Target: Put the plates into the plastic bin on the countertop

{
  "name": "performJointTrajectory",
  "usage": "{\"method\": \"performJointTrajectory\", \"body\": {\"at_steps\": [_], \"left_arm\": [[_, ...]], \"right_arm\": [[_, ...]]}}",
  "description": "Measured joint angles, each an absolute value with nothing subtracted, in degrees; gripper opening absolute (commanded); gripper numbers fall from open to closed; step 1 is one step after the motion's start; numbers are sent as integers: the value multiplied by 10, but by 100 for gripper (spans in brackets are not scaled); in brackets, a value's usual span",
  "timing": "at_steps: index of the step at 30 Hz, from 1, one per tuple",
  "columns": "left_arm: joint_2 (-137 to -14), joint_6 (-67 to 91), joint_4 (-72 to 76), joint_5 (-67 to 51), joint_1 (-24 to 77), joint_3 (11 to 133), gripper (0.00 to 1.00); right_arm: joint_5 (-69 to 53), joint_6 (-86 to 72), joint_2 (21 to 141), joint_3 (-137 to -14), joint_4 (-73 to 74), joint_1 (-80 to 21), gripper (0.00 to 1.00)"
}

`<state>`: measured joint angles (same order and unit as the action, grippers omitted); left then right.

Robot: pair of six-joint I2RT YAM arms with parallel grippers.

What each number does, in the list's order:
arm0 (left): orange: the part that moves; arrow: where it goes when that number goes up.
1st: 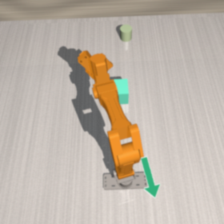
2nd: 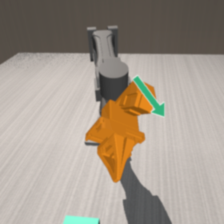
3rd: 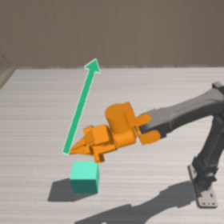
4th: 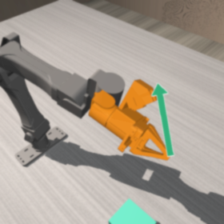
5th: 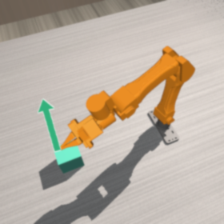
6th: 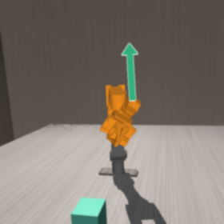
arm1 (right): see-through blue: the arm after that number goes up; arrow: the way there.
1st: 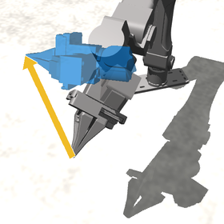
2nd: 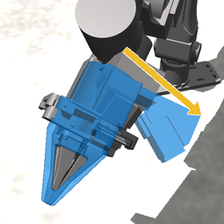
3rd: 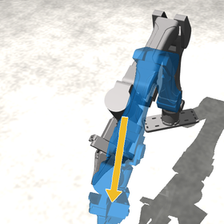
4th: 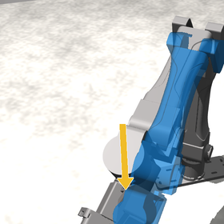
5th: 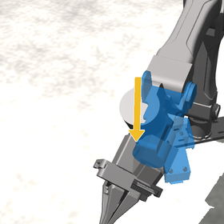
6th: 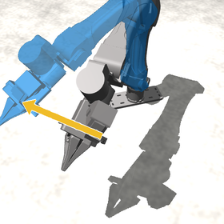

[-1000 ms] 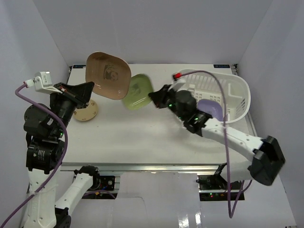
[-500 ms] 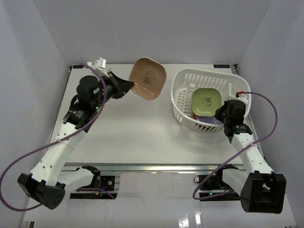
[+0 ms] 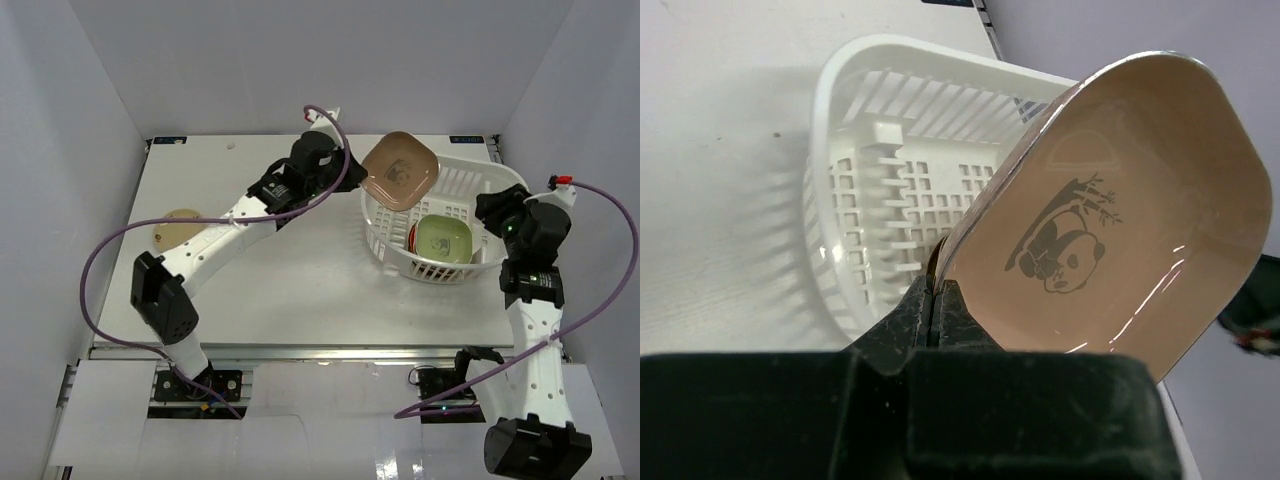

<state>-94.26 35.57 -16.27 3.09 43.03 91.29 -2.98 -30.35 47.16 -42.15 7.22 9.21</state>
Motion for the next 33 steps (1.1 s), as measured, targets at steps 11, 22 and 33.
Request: {"method": "performJointTrajectory", "body": {"at_steps": [11,22,33], "left_arm": [[-1235,300,-240,54,532,1193,50],[-1190,229,-306,126,525,1151,98],[-620,338,-166,118,59,578,82]], "right_arm": [[-32,-321,406,-615,82,98,35],[-94,-319,414,-604,100,97,39],[-223,-301,531,-561,31,-140,50]]}}
